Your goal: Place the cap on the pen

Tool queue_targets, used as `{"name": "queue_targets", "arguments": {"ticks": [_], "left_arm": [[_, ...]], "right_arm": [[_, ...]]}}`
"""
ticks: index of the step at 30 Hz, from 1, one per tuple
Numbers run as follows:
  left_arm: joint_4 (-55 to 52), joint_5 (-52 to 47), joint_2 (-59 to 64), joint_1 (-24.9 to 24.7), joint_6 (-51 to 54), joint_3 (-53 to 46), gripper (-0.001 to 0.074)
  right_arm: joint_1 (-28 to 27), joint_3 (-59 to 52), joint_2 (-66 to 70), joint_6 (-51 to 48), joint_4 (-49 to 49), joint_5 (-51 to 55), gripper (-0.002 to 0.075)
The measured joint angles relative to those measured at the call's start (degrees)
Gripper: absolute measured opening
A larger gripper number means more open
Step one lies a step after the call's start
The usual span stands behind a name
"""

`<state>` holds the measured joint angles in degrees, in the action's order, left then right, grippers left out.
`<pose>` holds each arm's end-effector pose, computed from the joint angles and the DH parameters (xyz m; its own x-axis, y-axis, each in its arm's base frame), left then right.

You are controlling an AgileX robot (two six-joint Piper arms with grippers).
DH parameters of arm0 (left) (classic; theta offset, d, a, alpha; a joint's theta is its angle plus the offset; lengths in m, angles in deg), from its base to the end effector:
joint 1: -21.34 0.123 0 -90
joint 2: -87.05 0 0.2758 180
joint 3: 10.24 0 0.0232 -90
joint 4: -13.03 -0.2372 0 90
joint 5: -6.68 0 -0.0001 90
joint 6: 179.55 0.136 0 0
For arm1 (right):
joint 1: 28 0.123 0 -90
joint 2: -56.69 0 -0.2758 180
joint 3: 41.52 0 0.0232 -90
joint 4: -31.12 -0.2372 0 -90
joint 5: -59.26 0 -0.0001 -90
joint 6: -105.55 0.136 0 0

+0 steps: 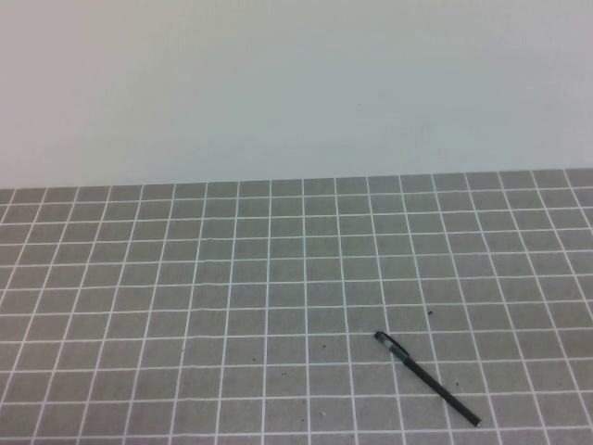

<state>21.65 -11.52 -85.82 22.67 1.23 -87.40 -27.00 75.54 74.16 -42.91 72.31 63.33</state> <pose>0.0929 -0.0042 0.1749 -0.2141 -0.1339 -0.9676 -0.0051 0.9907 -0.1360 0.1020 -0.0046 0.2836 0.1072 -0.1644 -0.9806 0.0475 0.9860 -0.1601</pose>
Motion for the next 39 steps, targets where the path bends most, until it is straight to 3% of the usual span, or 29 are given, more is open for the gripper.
{"name": "queue_targets", "arguments": {"ticks": [4, 6, 8, 11, 18, 25, 39], "left_arm": [[0.0, 0.0, 0.0, 0.0, 0.0, 0.0, -0.0002], [0.0, 0.0, 0.0, 0.0, 0.0, 0.0, -0.0002], [0.0, 0.0, 0.0, 0.0, 0.0, 0.0, -0.0002], [0.0, 0.0, 0.08, 0.0, 0.0, 0.0, -0.0002], [0.0, 0.0, 0.08, 0.0, 0.0, 0.0, -0.0002], [0.0, 0.0, 0.08, 0.0, 0.0, 0.0, -0.0002], [0.0, 0.0, 0.08, 0.0, 0.0, 0.0, -0.0002]], "right_arm": [[0.0, -2.62, -4.44, -30.35, -30.68, 0.54, -0.0001], [0.0, -5.48, -7.39, -38.19, -39.42, 0.77, -0.0001], [0.0, -8.55, -9.39, -39.71, -43.15, 0.34, -0.0001], [0.0, -14.03, -9.87, -39.72, -45.8, -2.37, -0.0001], [0.0, -14.09, -9.87, -40.77, -46.79, 0.33, -0.0001], [-0.13, -13.96, -9.87, -40.65, -45.02, 13.55, -0.0001], [-0.13, -13.96, -9.87, -39.97, -44.4, 13.64, -0.0001]]}}
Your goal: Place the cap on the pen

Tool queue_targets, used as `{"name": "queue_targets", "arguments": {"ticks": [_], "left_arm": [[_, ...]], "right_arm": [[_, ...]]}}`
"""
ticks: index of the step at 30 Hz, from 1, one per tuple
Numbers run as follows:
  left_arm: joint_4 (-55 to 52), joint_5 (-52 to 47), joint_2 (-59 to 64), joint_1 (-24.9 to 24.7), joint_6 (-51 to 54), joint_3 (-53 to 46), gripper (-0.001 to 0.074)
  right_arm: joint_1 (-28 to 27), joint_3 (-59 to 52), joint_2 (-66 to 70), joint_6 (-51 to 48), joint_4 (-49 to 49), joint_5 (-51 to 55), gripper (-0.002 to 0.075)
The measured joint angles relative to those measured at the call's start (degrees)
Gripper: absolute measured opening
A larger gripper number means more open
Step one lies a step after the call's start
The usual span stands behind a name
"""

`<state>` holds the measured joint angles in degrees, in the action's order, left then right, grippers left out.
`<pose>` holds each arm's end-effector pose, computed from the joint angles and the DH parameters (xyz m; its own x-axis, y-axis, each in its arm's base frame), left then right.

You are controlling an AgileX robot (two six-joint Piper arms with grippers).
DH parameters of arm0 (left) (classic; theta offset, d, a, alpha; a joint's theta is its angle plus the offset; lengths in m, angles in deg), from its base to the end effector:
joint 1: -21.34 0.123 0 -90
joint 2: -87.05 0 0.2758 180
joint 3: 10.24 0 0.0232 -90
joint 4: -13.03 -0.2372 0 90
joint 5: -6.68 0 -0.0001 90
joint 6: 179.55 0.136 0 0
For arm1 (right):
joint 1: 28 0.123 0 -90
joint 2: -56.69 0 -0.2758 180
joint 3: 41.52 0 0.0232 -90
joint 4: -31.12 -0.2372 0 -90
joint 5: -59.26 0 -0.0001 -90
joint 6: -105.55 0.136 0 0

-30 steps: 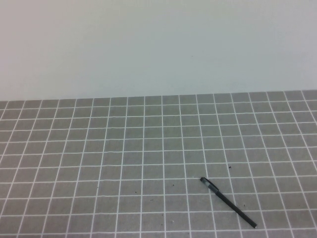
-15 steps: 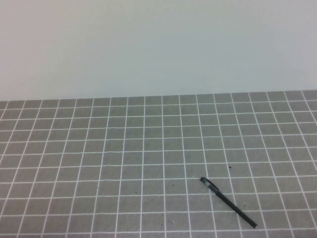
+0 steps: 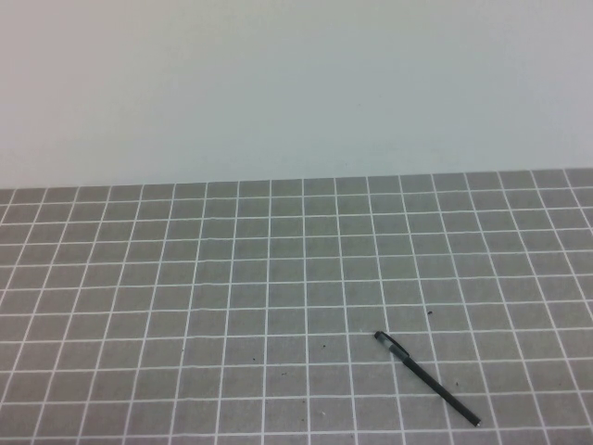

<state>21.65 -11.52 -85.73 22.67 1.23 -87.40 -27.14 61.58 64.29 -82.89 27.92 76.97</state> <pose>0.0930 -0.0042 0.1747 -0.2156 -0.1339 -0.9673 -0.0053 0.9907 -0.1360 0.0934 0.0037 0.1765 -0.2071 -0.0971 -0.9735 -0.0513 0.9948 -0.0883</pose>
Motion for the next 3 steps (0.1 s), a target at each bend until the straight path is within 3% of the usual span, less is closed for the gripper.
{"name": "queue_targets", "arguments": {"ticks": [3], "left_arm": [[0.0, 0.0, 0.0, 0.0, 0.0, 0.0, -0.0002]], "right_arm": [[0.0, 0.0, 0.0, 0.0, -0.1, 0.0, -0.0001]]}}
